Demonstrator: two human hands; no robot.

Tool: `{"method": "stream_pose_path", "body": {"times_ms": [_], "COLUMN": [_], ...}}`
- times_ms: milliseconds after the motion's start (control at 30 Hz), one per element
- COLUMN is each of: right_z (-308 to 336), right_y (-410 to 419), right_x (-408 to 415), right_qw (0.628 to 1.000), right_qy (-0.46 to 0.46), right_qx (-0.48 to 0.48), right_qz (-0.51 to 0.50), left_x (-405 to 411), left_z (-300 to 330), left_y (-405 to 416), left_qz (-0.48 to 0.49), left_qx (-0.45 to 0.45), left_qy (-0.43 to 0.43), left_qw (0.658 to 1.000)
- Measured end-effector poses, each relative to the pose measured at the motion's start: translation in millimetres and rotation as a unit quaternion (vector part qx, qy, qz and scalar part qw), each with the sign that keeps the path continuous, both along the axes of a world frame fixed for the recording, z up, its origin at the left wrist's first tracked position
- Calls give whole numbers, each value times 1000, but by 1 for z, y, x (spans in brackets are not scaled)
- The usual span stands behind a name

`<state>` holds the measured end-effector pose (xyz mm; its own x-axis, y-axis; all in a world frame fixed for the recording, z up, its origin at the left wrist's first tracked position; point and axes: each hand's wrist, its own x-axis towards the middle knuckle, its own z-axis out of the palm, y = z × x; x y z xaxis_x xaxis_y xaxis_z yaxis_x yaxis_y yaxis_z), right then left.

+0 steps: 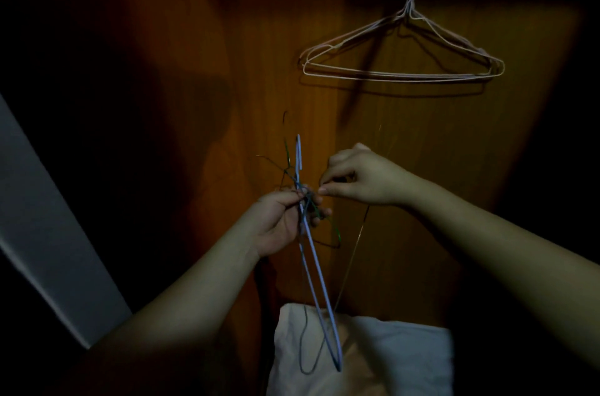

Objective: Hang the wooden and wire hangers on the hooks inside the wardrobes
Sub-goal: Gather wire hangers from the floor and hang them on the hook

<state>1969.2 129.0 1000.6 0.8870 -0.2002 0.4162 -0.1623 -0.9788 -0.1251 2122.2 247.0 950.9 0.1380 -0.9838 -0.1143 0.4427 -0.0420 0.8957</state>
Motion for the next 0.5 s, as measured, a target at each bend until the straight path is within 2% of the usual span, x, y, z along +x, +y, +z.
{"method": "stream_pose_path", "body": {"times_ms": [300, 500], "right_z": [5, 20], "right_y": [0, -11], "right_x": [-15, -40], "right_qw": [1000, 999], "right_qy": [-10, -40], "right_qx": [-10, -2], "right_qz": [22, -12], "left_x": [17, 23], "left_z": [-8, -18], "left_y": [-12, -15], "left_qz": [106, 182], "left_qx": [85, 86], "left_qy": [58, 89], "left_qw": [989, 976]}}
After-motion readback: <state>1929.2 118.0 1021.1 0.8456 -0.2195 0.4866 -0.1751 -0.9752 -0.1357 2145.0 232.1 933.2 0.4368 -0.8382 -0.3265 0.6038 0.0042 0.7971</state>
